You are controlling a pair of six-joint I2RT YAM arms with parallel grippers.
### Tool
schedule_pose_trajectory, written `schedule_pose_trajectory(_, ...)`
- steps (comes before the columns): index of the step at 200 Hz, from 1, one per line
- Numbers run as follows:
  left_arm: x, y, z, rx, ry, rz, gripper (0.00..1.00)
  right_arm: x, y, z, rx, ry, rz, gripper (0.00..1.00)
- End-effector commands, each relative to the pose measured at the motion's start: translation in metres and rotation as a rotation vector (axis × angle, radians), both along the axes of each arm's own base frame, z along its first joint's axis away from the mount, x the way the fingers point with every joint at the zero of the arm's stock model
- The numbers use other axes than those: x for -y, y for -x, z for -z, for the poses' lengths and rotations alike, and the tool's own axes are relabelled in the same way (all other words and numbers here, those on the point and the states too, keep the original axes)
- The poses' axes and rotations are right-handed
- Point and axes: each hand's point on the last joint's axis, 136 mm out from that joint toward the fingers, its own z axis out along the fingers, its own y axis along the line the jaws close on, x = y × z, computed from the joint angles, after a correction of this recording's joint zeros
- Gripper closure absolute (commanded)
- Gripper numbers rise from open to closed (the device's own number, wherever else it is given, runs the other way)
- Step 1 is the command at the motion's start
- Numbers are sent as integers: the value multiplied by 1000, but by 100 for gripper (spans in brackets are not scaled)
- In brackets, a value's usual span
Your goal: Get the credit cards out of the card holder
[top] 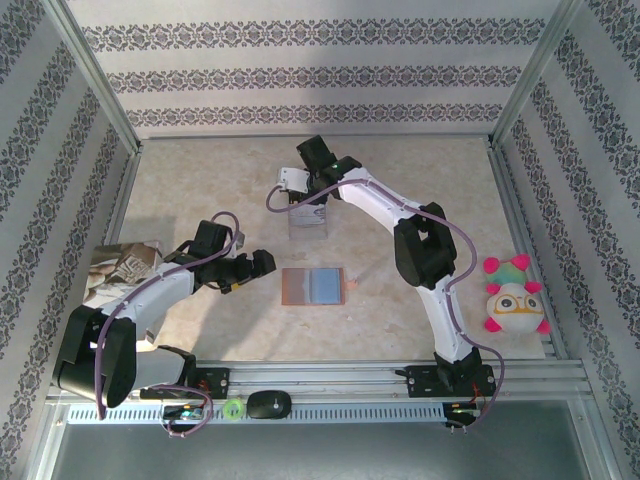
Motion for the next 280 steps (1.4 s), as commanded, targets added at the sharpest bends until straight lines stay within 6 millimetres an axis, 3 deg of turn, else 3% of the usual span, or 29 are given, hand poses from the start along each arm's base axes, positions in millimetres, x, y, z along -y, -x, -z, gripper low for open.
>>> schedule_pose_trajectory(1,-2,-4,-1,22,16,-12,0,-9,-14,-60,136,-150,84,67)
schedule_pose_trajectory(32,-5,-10,-9,77,4,-34,0,-16,-13,-108,172,-395,197,61)
schedule_pose_trajectory(57,-10,-21,-20,149,-12,-66,0,-12,-2,-136,77,-647,344,57)
schedule_pose_trajectory(70,-14,-31,-31,210,-27,-86,0,-6,8,-140,36,-758,411,52)
schedule_pose_trajectory(89,-22,-48,-52,314,-64,-125,0,11,25,-142,-3,-894,522,34)
schedule_pose_trajectory(118,-37,-76,-88,493,-132,-197,0,48,52,-131,-36,-988,711,27)
schedule_pose_trajectory(137,-54,-94,-98,578,-219,-261,0,73,70,-127,-25,-1045,813,19)
schedule_pose_trajectory(160,-73,-115,-98,647,-341,-311,0,99,84,-120,-5,-1058,919,2)
schedule_pose_trajectory(176,-90,-128,-97,710,-489,-306,0,112,90,-118,29,-1045,960,2)
schedule_pose_trajectory(198,-138,-134,-92,691,-776,-326,0,136,97,-117,83,-1025,1043,2)
schedule_pose_trajectory(215,-173,-132,-80,633,-936,-324,0,148,99,-118,108,-1018,1050,2)
schedule_pose_trajectory(235,-202,-125,-56,564,-993,-352,1,163,98,-112,111,-973,1090,2)
schedule_pose_trajectory(253,-205,-126,-42,616,-953,-378,1,176,97,-106,93,-981,1131,2)
schedule_pose_trajectory(280,-189,-133,-45,787,-819,-389,1,198,98,-98,117,-1012,1177,2)
